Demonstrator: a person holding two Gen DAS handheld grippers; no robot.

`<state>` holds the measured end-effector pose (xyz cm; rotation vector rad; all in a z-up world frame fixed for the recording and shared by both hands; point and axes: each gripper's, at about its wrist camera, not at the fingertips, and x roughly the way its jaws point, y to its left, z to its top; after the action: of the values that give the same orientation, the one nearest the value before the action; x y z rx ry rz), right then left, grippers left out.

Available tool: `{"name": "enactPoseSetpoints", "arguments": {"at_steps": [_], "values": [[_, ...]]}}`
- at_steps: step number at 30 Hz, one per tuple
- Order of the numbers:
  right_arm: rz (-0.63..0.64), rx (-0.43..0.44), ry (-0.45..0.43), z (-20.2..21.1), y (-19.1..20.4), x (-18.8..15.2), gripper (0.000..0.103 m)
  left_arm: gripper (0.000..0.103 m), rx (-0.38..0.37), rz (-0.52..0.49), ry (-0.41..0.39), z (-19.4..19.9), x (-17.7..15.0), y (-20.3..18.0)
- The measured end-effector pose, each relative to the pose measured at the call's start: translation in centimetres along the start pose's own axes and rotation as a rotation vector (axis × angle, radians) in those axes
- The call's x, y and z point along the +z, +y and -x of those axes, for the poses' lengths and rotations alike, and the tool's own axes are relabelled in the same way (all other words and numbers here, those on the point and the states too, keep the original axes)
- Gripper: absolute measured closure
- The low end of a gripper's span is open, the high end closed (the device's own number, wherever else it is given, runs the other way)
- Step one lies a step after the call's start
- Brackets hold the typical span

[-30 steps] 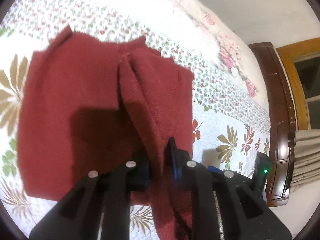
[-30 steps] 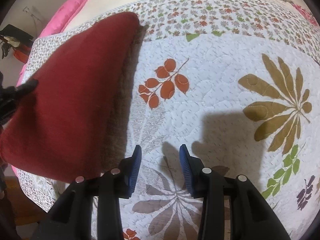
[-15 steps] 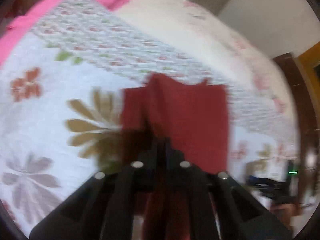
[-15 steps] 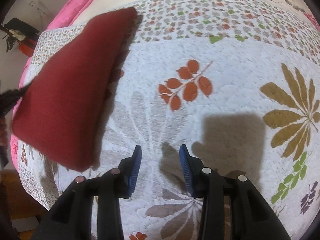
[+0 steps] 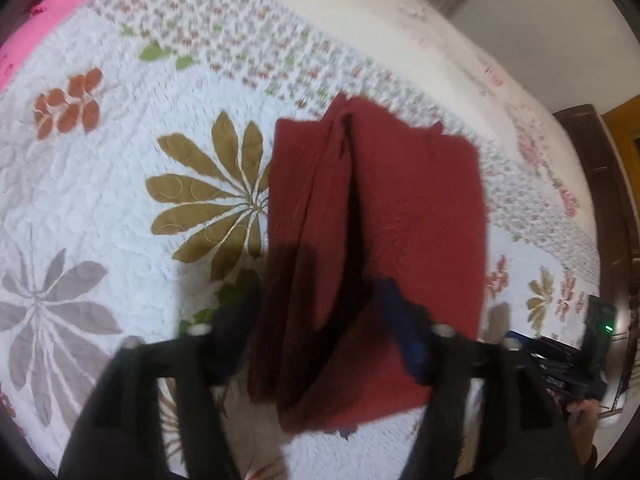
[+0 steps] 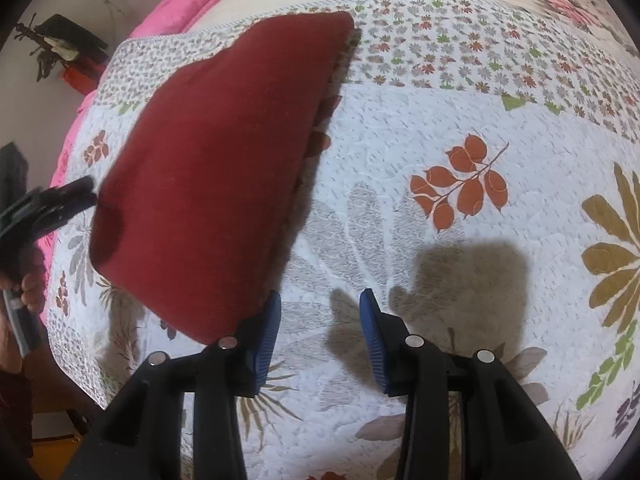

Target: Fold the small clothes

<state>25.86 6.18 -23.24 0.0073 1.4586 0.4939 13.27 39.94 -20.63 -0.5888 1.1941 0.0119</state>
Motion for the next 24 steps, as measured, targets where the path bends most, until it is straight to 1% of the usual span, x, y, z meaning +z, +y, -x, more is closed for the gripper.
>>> {"name": "enactPoseSetpoints", "arguments": {"at_steps": [2,7,8,9,10,11,12,14,16,18,20,21,23,24], "values": [[-0.008,0.003,0.004,-0.2,0.1,0.0,0.062,0.031,-0.02,0.001,0.052,-0.5,-1.1,0.1],[-0.001,0.0,0.017,-0.6,0.8,-0.1,0.062,0.031,0.004,0.006,0.136,-2.8,-3.5,0.7],[0.002,-0.003,0.019,-0.7,0.9,-0.1,0.062,0.035,0.004,0.015,0.146,-3.2,-3.8,0.7],[0.002,-0.009,0.021,-0.8,1.0,-0.2,0.061,0.041,0.006,0.017,0.151,-3.6,-4.0,0.8],[-0.001,-0.012,0.024,-0.9,1.0,-0.2,0.061,0.062,0.013,0.014,0.151,-3.9,-4.1,0.7],[-0.004,-0.014,0.026,-0.9,1.0,-0.2,0.061,0.085,0.026,0.01,0.158,-4.2,-4.1,0.7],[-0.01,-0.016,0.028,-1.0,1.1,-0.2,0.061,0.092,0.029,0.009,0.164,-4.4,-4.1,0.7],[-0.012,-0.013,0.025,-1.0,1.4,-0.1,0.061,0.094,0.031,0.004,0.142,-3.9,-4.0,0.4],[-0.003,-0.01,0.018,-1.0,2.1,0.0,0.061,0.095,0.021,0.006,0.086,-2.2,-4.0,0.4],[0.008,-0.007,0.012,-1.0,2.7,0.2,0.061,0.095,0.003,0.036,0.018,0.2,-3.7,1.0],[0.014,-0.005,0.007,-1.0,3.2,0.3,0.061,0.095,0.003,0.032,-0.042,2.4,-3.5,1.7],[0.014,-0.002,0.005,-1.1,3.3,0.3,0.061,0.095,0.019,0.019,-0.06,3.0,-3.6,2.1],[0.004,0.01,0.003,-1.5,3.5,0.3,0.061,0.095,0.077,0.009,-0.046,2.3,-3.8,3.1],[-0.002,0.018,0.004,-1.6,3.6,0.3,0.061,0.095,0.101,0.019,-0.016,1.0,-4.1,3.9]]}}
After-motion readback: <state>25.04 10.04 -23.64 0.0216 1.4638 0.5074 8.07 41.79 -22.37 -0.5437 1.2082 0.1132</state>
